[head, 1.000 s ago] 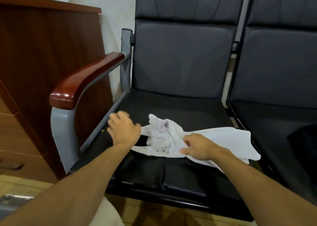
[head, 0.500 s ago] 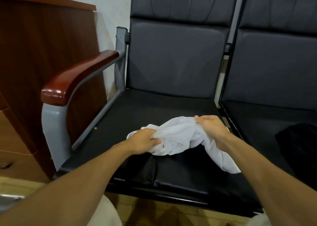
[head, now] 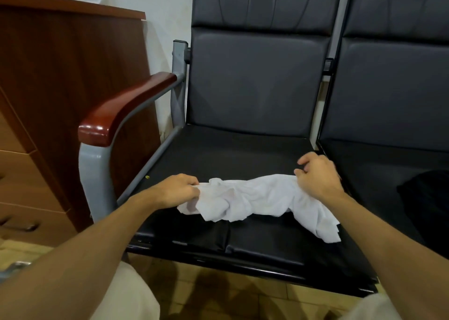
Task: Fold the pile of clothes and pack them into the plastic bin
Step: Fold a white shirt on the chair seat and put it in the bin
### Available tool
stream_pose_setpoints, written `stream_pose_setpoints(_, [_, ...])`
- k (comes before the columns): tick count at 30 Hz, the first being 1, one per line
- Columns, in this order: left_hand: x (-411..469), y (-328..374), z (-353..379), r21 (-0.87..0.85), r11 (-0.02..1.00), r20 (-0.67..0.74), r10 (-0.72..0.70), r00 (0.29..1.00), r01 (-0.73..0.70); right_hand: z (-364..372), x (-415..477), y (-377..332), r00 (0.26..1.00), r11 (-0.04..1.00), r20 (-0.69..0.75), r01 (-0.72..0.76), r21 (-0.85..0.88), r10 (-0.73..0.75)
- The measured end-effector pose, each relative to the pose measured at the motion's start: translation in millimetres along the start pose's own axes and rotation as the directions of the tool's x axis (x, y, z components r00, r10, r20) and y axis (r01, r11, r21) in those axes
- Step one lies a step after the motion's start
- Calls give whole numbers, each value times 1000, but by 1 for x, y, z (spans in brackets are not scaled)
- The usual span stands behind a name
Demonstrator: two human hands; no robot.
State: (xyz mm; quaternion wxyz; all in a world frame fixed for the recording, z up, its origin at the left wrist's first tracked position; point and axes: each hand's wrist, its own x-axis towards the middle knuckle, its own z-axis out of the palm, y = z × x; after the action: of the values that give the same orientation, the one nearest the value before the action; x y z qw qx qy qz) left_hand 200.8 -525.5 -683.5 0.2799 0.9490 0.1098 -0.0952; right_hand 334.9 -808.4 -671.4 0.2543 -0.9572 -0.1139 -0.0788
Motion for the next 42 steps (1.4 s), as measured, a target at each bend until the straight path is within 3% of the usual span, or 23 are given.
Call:
stream_pose_setpoints(2, [-1, 5, 2, -101, 995, 27, 21, 999, -19, 7, -5, -12, 976, 979, 113, 175, 103, -187])
stream_pose_setpoints(4, [2, 12, 6, -139, 990, -21, 33, 999, -36, 16, -14, -26, 897, 963, 355, 227, 143, -264])
stream_pose_setpoints(6, [8, 16, 12, -136, 988, -86, 54, 995, -66, 24, -16, -32, 812, 973, 536, 204, 107, -229])
stream_pose_setpoints(10, [15, 25, 14, -172, 983, -92, 46, 995, -61, 41, -14, -30, 714, 954, 681, 288, -78, -160])
stream_pose_setpoints(13, [15, 27, 10, -191, 980, -127, 28, 992, -52, 47, -11, -33, 711, 921, 659, 384, -72, -244])
stream_pose_setpoints(17, [14, 25, 4, -362, 928, -294, -27, 955, -86, 37, -2, -37, 829, 935, 442, 345, 80, -344])
stream_pose_setpoints(20, [10, 26, -1, -469, 875, -400, -90, 912, -119, 26, 1, -41, 928, 939, 227, 238, 248, -296])
stream_pose_setpoints(22, [6, 31, -4, -534, 833, -432, -124, 893, -142, 15, -4, -48, 962, 858, 193, 68, 510, -191])
stream_pose_setpoints(24, [-4, 39, -8, -612, 776, -358, -102, 928, -151, 2, -13, -57, 954, 670, 270, -118, 733, -127])
stream_pose_setpoints(26, [-16, 44, -9, -654, 745, -148, 41, 988, -129, -12, -25, -62, 910, 520, 369, -226, 823, -189])
stream_pose_setpoints(27, [-23, 45, -9, -645, 756, -14, 129, 992, -108, -17, -32, -63, 877, 502, 411, -247, 829, -247])
stream_pose_setpoints(29, [-35, 47, -11, -602, 797, 254, 248, 935, -47, -26, -43, -59, 794, 559, 503, -259, 788, -341])
stream_pose_setpoints(31, [-43, 49, -13, -564, 825, 448, 281, 849, 24, -34, -52, -51, 677, 680, 627, -250, 689, -387])
stream_pose_setpoints(33, [-46, 50, -14, -514, 856, 530, 275, 802, 45, -41, -59, -43, 517, 785, 762, -245, 569, -391])
stream_pose_setpoints(35, [-43, 51, -12, -478, 877, 494, 224, 840, 47, -44, -62, -35, 401, 859, 856, -252, 445, -326])
stream_pose_setpoints(36, [-39, 51, -9, -475, 878, 416, 171, 893, 53, -43, -63, -31, 406, 891, 876, -250, 379, -259])
stream_pose_setpoints(38, [-28, 50, -1, -463, 884, 179, 21, 984, 66, -38, -61, -20, 542, 942, 836, -227, 249, -90])
stream_pose_setpoints(40, [-14, 48, 7, -386, 920, -48, -93, 995, 67, -32, -56, -11, 665, 997, 747, -54, 61, -10])
stream_pose_setpoints(42, [-1, 48, 17, -319, 946, -163, -111, 980, 54, -27, -51, -3, 712, 974, 702, 157, -166, 5])
